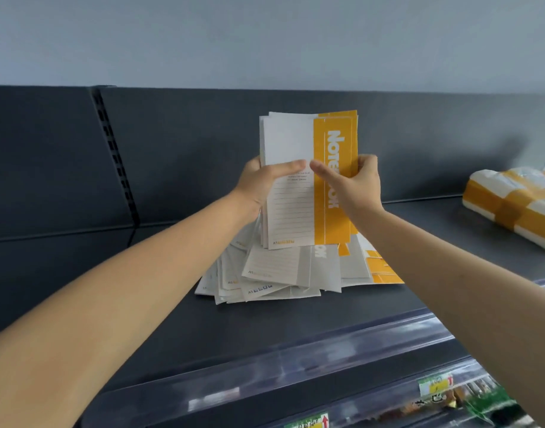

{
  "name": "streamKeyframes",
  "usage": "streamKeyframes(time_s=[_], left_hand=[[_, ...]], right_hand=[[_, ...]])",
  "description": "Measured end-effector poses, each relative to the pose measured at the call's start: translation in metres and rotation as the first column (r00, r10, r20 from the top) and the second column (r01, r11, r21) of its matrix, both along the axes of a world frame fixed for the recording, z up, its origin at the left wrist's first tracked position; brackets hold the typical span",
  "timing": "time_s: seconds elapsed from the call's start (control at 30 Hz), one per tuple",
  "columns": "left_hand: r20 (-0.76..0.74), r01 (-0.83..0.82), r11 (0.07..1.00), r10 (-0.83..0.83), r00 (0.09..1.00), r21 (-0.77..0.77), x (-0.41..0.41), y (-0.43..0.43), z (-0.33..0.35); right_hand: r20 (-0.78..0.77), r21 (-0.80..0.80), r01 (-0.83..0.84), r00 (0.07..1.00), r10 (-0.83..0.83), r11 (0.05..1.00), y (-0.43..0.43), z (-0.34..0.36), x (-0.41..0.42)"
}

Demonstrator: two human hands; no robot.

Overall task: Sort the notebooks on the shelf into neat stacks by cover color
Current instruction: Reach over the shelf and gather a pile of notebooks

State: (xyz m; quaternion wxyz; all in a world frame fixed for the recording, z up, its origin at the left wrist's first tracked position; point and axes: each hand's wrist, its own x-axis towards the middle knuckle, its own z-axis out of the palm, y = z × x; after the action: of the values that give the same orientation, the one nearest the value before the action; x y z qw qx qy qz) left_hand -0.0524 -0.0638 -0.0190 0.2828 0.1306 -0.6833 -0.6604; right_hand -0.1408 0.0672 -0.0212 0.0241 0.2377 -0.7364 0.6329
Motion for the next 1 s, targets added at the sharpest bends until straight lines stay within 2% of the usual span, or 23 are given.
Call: streamKeyframes(time_s=[0.17,0.27,0.37,0.47,0.63,0.83,1.0], left_hand=[[-0.048,-0.072,0.997,0.074,0.996,0.029,-0.014,0.01,0.001],[0.005,-0.097,0.994,0.097,0.995,-0.042,-0.013,0.008,0.006],[0.105,-0.151,0.98,0.165,0.981,-0.126,0.0,-0.003,0.01],[0.302,-0.183,0.976,0.212,0.93,-0.121,0.032,-0.02,0.013],[0.468,-0.255,0.961,0.275,0.84,-0.107,0.106,-0.052,-0.001],[0.514,-0.391,0.918,0.367,0.775,-0.066,0.232,-0.081,-0.005],[0.489,-0.5,0.864,0.463,0.739,-0.063,0.359,-0.117,-0.012]], right_hand=[[0.042,-0.037,0.061,0.997,-0.06,0.997,-0.01,0.005,0.003],[0.05,0.041,0.094,0.994,-0.096,0.995,-0.013,0.01,0.002],[0.073,0.113,0.045,0.996,-0.054,0.993,-0.021,0.014,0.007],[0.167,0.262,-0.059,0.986,0.015,0.963,-0.037,0.015,0.028],[0.32,0.333,-0.274,0.933,0.165,0.902,-0.073,0.006,0.08],[0.348,0.377,-0.458,0.875,0.335,0.805,-0.123,0.001,0.189],[0.338,0.289,-0.568,0.814,0.473,0.771,-0.174,-0.006,0.301]])
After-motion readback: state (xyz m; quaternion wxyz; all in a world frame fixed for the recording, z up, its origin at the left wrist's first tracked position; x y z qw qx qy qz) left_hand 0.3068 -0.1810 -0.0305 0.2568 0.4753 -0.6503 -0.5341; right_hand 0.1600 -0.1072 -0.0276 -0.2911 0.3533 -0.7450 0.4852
